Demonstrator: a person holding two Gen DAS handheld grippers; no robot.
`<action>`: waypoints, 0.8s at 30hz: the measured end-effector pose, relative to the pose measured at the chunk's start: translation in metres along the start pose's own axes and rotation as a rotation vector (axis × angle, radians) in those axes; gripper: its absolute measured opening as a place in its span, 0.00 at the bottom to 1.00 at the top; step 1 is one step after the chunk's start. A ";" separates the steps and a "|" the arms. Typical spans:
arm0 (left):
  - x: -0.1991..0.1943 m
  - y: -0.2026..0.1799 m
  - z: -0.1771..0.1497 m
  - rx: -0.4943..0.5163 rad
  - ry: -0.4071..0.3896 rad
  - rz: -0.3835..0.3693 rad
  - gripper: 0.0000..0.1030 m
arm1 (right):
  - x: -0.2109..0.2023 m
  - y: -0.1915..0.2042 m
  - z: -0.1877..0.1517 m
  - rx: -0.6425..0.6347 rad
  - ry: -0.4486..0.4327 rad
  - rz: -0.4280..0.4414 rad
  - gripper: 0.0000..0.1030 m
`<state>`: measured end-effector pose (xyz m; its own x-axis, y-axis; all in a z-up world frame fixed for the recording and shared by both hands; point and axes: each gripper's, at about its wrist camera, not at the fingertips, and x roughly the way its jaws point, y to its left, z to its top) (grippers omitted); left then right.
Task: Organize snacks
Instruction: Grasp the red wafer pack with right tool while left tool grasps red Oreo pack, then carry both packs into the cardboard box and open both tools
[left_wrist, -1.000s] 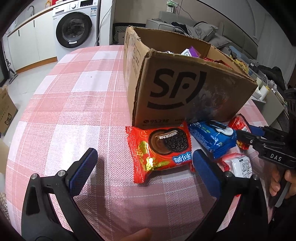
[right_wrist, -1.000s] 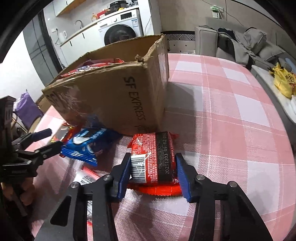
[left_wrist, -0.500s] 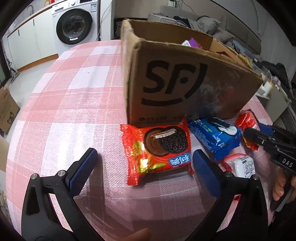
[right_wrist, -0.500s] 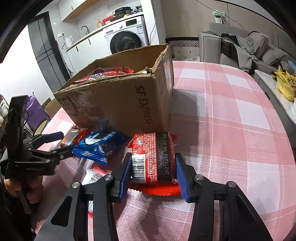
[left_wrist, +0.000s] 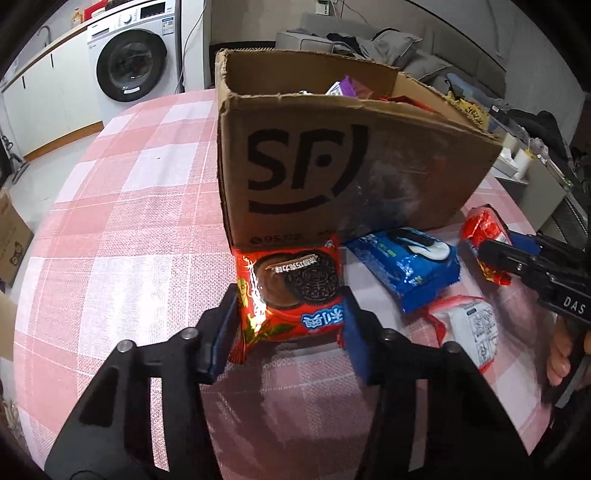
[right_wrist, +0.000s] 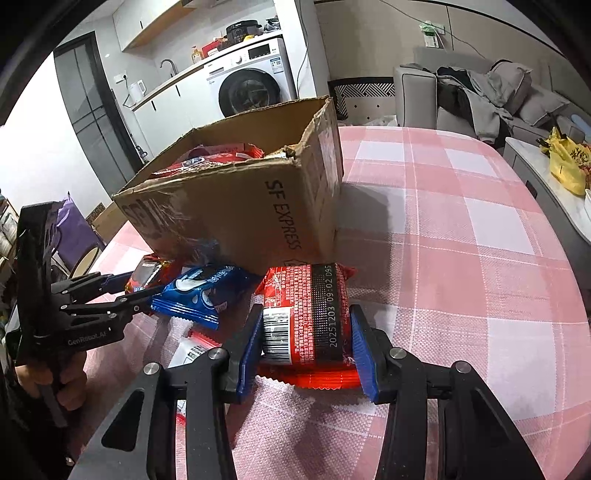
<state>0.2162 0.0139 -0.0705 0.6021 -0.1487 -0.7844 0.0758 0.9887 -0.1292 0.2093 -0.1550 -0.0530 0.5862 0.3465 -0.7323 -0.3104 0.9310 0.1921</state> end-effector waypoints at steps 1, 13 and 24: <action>-0.001 0.000 0.000 0.007 0.001 -0.012 0.45 | -0.001 0.000 0.000 0.002 -0.001 0.000 0.44; -0.025 0.011 -0.004 -0.025 -0.041 -0.042 0.45 | -0.011 0.008 0.000 -0.007 -0.024 0.006 0.44; -0.090 0.016 -0.002 -0.029 -0.149 -0.054 0.45 | -0.046 0.027 0.006 -0.051 -0.098 0.019 0.44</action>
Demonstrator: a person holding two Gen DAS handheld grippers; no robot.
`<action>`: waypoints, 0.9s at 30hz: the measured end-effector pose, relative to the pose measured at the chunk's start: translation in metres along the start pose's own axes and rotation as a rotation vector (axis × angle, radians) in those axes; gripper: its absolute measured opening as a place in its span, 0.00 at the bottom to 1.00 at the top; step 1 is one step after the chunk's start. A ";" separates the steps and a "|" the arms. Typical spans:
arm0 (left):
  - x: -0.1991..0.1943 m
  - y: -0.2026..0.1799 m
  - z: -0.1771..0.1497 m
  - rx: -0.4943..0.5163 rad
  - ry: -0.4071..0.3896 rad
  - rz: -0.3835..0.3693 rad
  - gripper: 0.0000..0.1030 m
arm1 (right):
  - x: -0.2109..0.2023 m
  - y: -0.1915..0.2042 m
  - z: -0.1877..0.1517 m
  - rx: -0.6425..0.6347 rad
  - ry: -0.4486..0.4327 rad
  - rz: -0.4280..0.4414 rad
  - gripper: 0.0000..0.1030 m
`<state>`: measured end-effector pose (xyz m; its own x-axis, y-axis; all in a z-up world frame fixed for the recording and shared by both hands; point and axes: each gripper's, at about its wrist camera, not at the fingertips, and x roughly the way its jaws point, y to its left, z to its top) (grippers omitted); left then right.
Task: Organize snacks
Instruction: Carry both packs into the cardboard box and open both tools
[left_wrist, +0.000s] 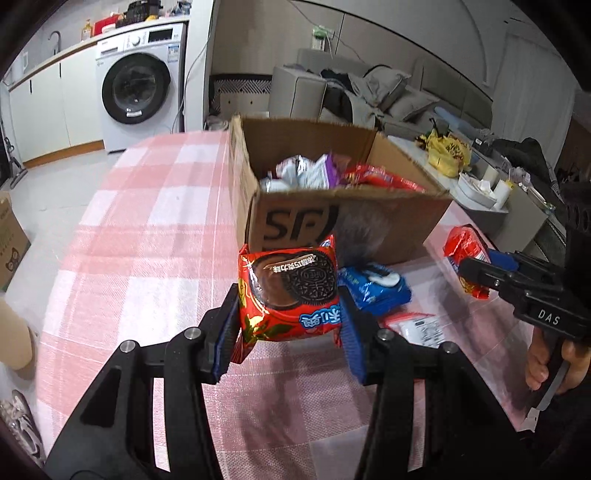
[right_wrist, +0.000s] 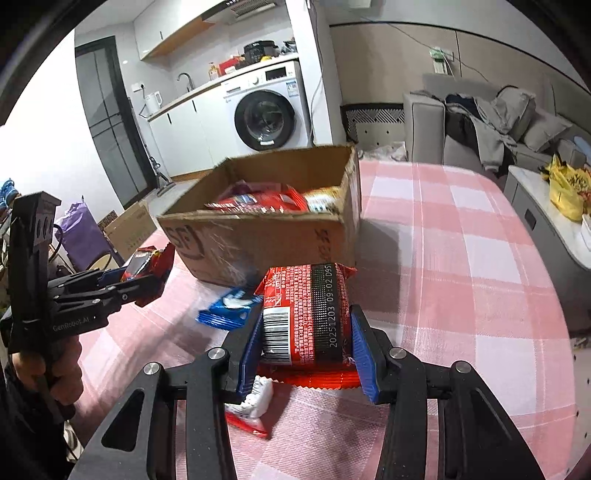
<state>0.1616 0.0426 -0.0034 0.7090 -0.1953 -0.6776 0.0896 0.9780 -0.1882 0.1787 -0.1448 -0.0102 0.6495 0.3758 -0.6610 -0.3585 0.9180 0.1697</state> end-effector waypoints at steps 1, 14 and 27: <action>-0.006 -0.001 0.003 0.001 -0.008 -0.002 0.45 | -0.003 0.002 0.002 -0.004 -0.008 0.003 0.44; -0.050 -0.013 0.035 0.022 -0.094 0.002 0.45 | -0.027 0.012 0.034 -0.026 -0.088 0.032 0.44; -0.037 -0.020 0.074 0.035 -0.113 0.016 0.45 | -0.004 0.011 0.074 -0.021 -0.109 0.064 0.44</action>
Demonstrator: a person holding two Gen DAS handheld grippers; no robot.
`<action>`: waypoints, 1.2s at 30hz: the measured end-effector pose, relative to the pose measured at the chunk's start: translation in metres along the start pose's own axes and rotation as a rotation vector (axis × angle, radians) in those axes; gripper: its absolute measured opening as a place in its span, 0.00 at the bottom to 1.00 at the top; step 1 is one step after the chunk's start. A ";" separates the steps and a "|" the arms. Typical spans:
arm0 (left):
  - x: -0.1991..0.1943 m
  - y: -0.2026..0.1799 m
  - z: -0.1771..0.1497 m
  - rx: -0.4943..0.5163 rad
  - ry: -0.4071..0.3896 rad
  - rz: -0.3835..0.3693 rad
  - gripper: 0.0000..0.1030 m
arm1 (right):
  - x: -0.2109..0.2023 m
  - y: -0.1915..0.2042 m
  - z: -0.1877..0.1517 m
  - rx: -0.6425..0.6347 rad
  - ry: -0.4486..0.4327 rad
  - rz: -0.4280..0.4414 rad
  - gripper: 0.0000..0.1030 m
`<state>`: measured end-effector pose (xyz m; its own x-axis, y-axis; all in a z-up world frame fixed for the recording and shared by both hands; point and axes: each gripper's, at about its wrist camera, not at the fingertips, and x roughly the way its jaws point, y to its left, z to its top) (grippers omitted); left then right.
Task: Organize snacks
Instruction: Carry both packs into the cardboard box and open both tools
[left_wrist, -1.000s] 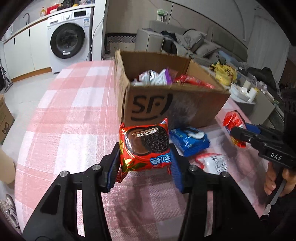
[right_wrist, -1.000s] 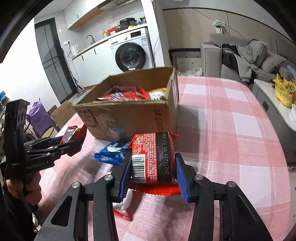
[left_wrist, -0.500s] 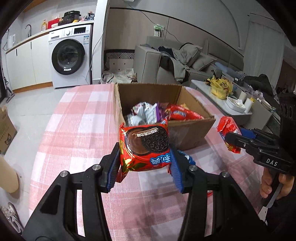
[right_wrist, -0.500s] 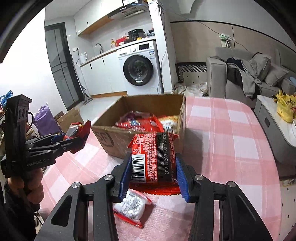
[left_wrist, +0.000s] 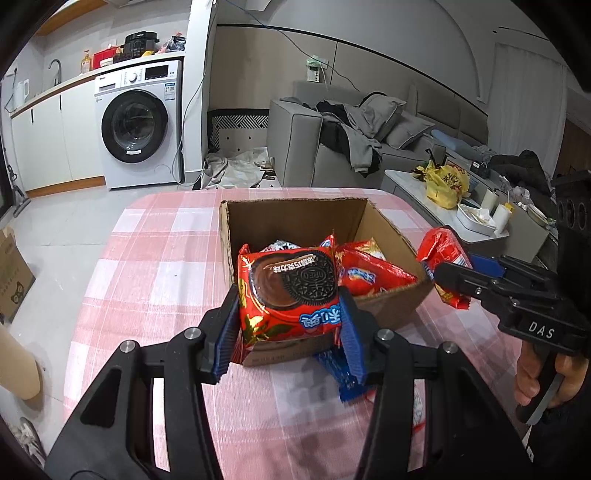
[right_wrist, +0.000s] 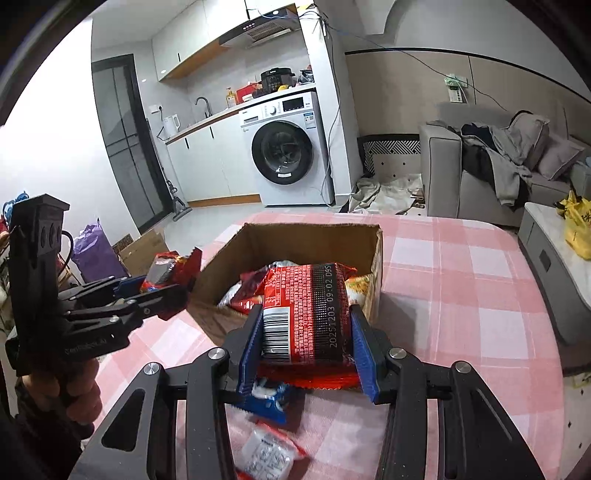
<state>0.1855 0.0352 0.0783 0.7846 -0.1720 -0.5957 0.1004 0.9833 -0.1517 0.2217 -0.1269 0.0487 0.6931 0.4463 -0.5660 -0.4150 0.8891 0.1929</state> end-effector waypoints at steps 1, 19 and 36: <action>0.005 -0.002 0.003 0.002 0.000 0.003 0.45 | 0.002 0.000 0.002 0.000 -0.001 0.001 0.44; 0.079 0.000 0.037 0.025 -0.005 0.045 0.45 | 0.047 -0.012 0.024 0.051 -0.032 0.008 0.44; 0.147 -0.004 0.048 0.075 0.019 0.070 0.45 | 0.099 -0.019 0.040 0.036 -0.012 -0.027 0.44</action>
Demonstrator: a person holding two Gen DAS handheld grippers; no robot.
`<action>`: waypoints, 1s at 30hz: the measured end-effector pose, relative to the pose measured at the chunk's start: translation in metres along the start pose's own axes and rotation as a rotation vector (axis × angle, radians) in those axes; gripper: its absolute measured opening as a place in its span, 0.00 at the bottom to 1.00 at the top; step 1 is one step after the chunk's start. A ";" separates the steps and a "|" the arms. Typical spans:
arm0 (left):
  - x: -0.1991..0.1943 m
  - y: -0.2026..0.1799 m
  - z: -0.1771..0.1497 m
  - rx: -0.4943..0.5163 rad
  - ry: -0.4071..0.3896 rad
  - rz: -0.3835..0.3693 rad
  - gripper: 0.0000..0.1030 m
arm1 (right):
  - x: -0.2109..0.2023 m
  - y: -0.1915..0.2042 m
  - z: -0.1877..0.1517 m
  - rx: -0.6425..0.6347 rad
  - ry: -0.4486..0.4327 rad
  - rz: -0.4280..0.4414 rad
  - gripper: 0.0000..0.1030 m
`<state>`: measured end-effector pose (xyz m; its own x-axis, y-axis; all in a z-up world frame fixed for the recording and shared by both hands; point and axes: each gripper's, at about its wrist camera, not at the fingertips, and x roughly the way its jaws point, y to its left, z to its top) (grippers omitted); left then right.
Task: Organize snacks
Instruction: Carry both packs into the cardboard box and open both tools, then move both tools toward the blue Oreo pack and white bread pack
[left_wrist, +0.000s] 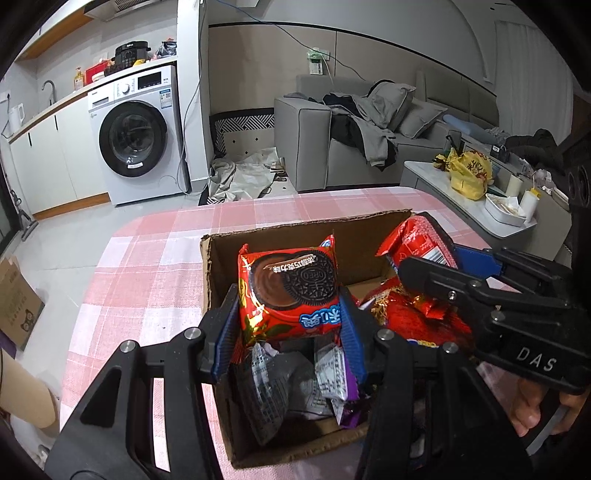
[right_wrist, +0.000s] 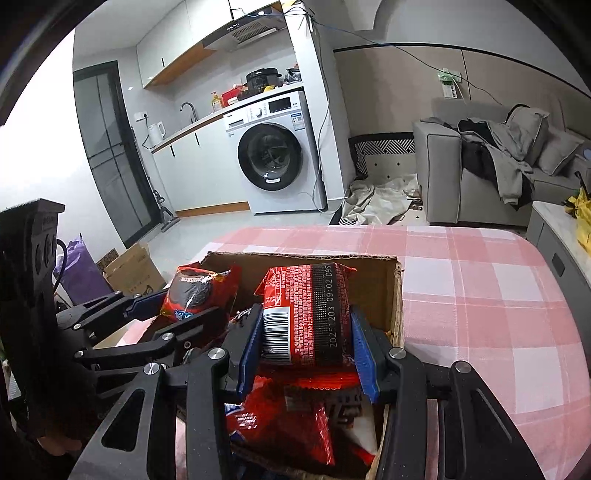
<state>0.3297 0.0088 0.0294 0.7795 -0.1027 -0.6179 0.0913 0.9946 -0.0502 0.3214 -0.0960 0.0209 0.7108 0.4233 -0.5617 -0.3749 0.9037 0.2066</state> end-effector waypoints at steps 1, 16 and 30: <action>0.005 0.001 0.001 0.001 0.005 0.000 0.45 | 0.002 -0.001 0.001 -0.002 0.001 -0.005 0.44; 0.026 -0.002 0.011 -0.001 0.043 0.024 0.57 | -0.006 -0.007 0.006 0.004 -0.035 -0.040 0.68; -0.071 0.003 -0.022 -0.044 -0.023 0.020 1.00 | -0.088 -0.025 -0.024 0.067 -0.022 -0.045 1.00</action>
<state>0.2614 0.0196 0.0556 0.7950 -0.0828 -0.6010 0.0487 0.9961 -0.0729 0.2544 -0.1570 0.0461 0.7395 0.3825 -0.5539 -0.3017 0.9239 0.2353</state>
